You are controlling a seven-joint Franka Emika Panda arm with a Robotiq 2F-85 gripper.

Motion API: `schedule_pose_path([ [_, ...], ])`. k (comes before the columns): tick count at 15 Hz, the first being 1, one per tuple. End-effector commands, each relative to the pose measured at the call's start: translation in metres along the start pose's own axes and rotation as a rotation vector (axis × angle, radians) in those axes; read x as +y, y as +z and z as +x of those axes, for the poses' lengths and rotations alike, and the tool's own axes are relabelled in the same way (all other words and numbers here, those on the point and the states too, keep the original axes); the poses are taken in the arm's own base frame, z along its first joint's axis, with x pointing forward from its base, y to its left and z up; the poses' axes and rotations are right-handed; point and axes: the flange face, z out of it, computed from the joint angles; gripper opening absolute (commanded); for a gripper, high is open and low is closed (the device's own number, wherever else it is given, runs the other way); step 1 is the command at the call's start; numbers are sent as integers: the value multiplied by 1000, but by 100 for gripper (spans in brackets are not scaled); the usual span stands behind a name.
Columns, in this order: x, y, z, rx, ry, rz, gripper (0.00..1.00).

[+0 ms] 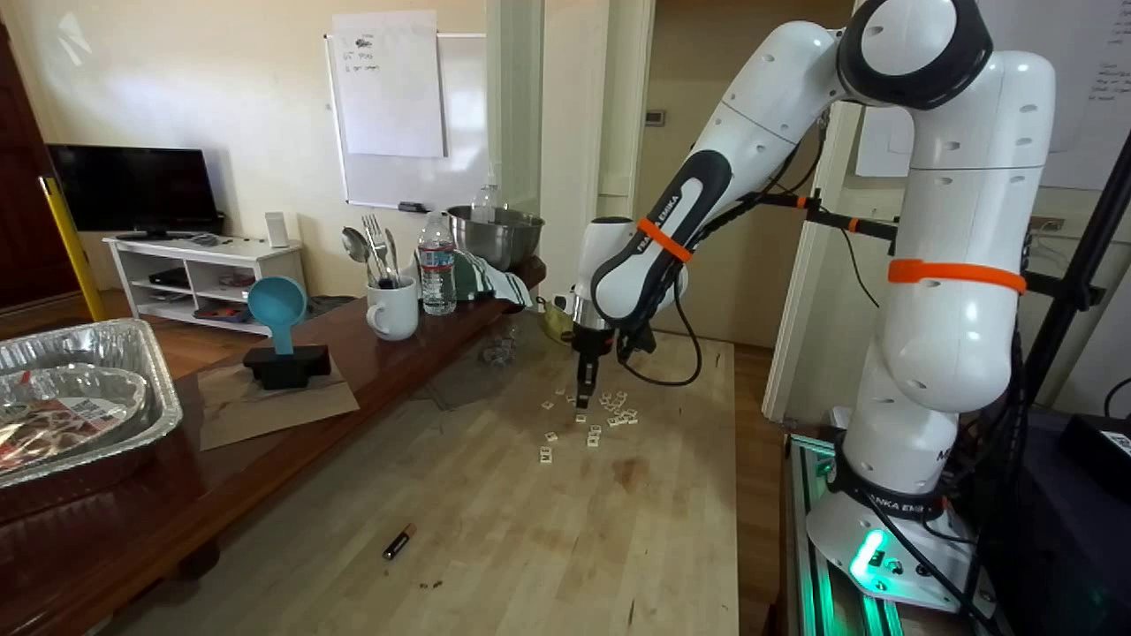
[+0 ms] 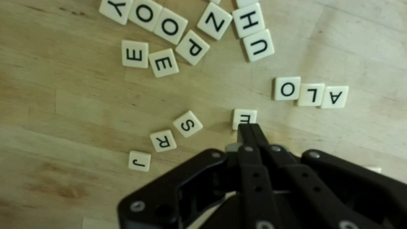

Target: Spell the word aloe using the tile letters

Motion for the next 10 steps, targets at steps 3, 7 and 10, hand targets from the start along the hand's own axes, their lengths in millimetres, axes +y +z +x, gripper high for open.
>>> schedule_pose_path([
  [3, 1, -2, 2, 57, -12, -38, 0],
  [7, 0, 7, 5, 77, -21, -47, 0],
  [10, -3, 16, 5, 69, -28, -40, 0],
])
